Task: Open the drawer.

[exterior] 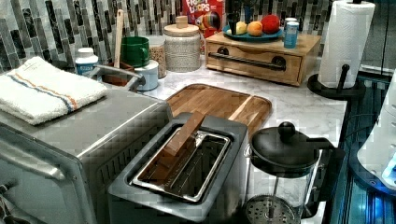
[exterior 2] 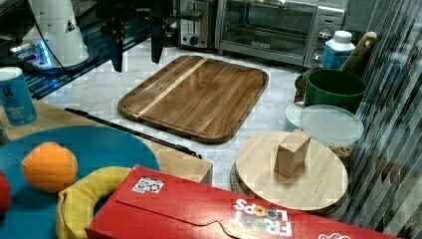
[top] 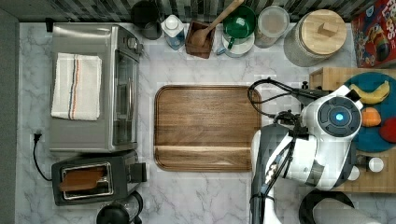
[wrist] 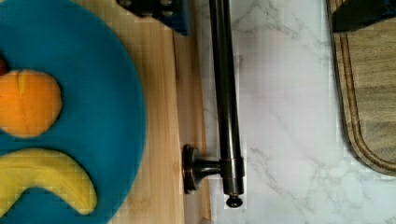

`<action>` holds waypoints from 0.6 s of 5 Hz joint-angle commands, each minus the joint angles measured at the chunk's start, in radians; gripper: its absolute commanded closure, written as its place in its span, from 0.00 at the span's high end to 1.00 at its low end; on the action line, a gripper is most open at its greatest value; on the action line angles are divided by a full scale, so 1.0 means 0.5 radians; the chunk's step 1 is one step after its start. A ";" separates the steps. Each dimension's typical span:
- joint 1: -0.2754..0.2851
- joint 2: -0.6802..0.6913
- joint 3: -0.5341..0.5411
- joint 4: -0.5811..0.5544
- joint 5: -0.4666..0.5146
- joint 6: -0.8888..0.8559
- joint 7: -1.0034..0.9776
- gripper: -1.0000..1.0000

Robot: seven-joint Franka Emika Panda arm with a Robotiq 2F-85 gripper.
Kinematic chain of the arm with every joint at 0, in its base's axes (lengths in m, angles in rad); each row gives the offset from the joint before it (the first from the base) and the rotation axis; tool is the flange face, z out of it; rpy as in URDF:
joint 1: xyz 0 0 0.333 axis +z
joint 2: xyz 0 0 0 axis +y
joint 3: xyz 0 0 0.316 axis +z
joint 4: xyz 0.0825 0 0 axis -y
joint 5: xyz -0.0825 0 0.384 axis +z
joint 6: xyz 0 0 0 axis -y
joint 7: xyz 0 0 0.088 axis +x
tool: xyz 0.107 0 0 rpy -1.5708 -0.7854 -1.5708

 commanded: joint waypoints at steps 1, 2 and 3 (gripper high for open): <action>0.003 0.124 0.019 -0.012 0.053 0.152 -0.262 1.00; -0.026 0.160 -0.009 -0.060 0.038 0.245 -0.310 1.00; -0.054 0.190 -0.039 -0.129 0.025 0.380 -0.330 1.00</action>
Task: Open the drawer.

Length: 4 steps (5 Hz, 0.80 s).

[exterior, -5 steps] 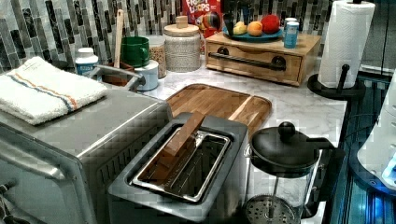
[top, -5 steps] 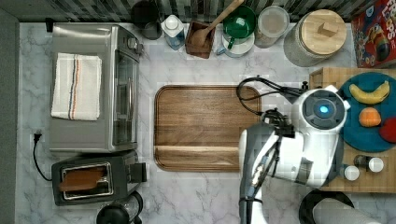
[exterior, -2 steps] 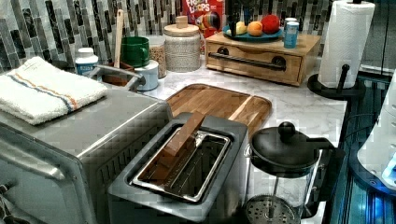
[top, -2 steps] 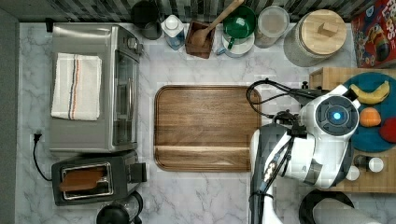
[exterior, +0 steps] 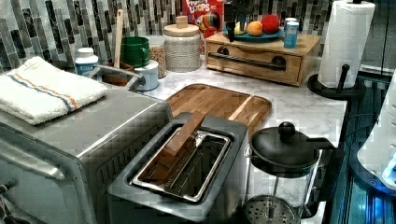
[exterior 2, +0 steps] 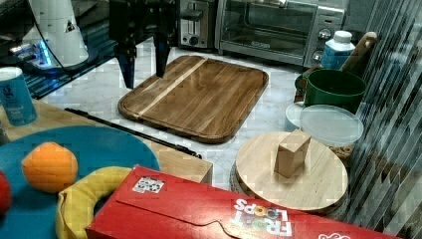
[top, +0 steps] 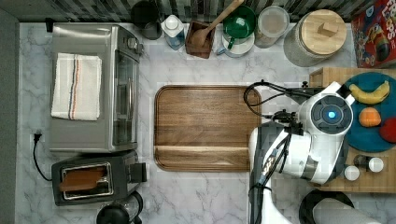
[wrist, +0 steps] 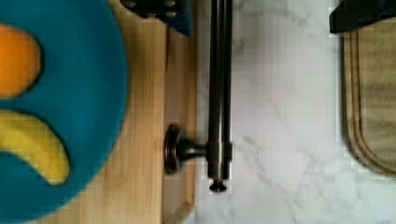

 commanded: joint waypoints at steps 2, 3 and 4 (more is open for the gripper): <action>-0.118 0.205 -0.068 -0.174 -0.051 0.441 -0.161 1.00; -0.180 0.302 -0.050 -0.171 -0.018 0.550 -0.225 1.00; -0.178 0.323 -0.044 -0.216 -0.030 0.617 -0.164 1.00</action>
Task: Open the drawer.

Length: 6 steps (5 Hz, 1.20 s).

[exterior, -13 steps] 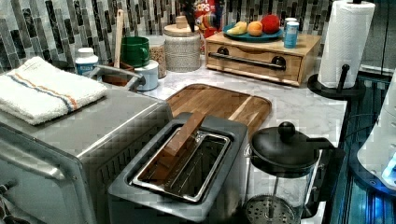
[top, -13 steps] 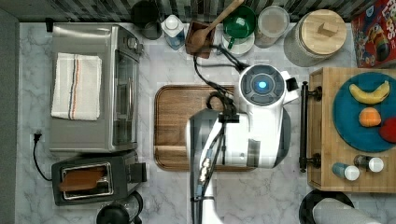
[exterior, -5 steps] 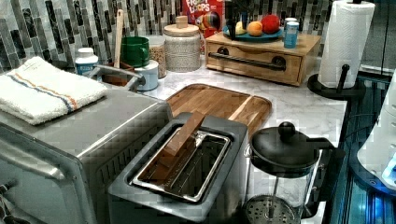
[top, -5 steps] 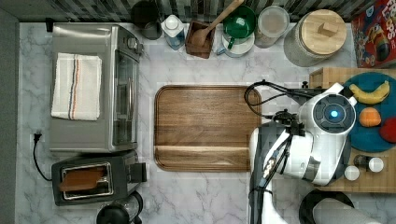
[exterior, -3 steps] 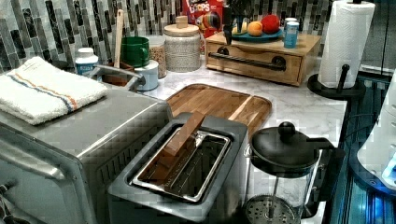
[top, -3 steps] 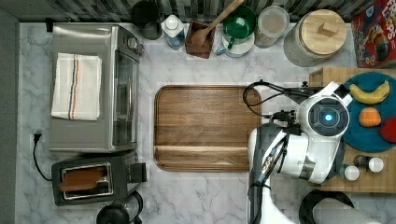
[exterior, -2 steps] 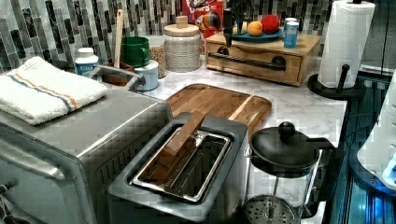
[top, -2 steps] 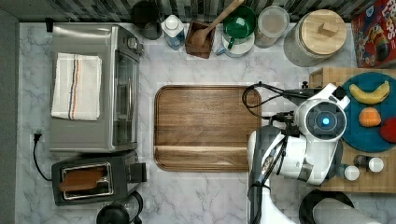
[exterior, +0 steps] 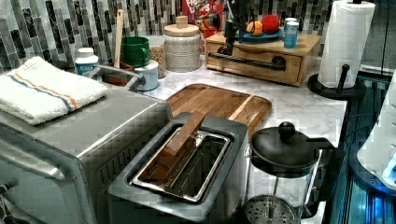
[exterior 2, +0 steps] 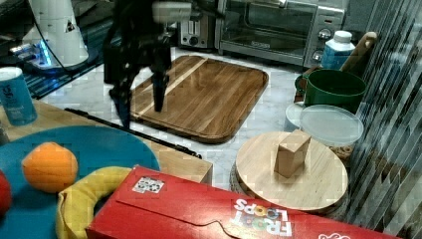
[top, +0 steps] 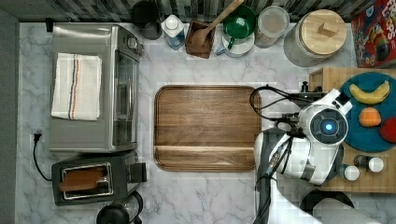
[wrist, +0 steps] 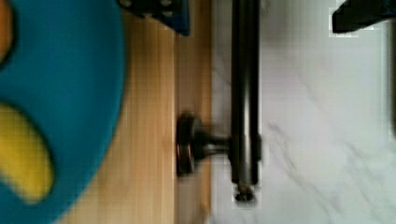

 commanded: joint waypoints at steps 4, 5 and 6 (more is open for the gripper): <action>-0.005 0.020 0.076 -0.147 -0.028 0.062 0.135 1.00; -0.059 0.106 0.112 -0.064 0.036 0.064 -0.030 1.00; -0.105 0.163 0.146 0.000 0.101 0.054 -0.165 1.00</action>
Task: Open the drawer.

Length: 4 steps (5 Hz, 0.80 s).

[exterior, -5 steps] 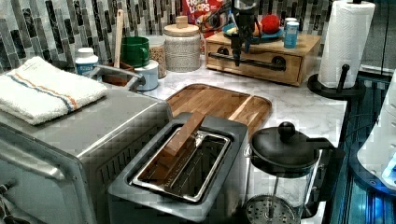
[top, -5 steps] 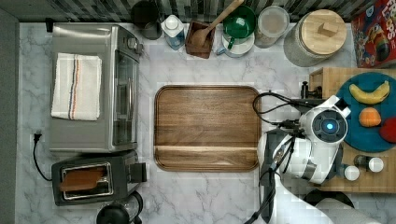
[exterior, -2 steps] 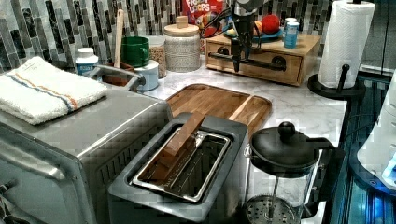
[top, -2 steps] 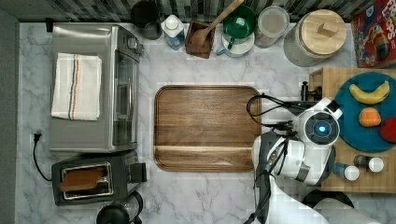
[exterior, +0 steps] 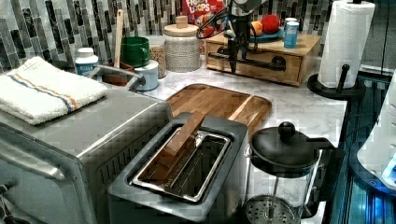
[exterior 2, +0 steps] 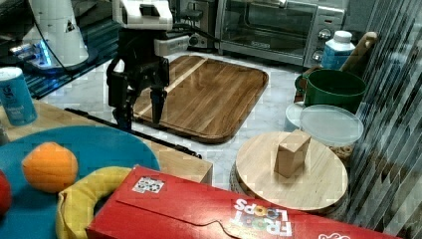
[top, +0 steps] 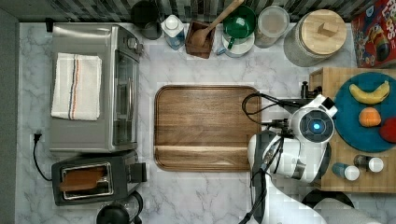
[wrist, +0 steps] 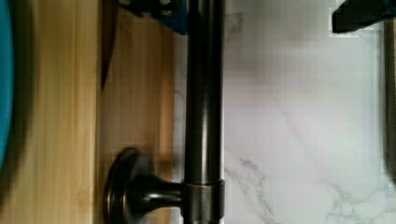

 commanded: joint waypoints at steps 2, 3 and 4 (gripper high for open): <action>0.011 0.026 0.172 0.081 0.158 -0.140 -0.056 1.00; 0.144 0.018 0.206 0.060 0.161 -0.154 0.215 1.00; 0.209 0.059 0.273 0.063 0.220 -0.120 0.302 1.00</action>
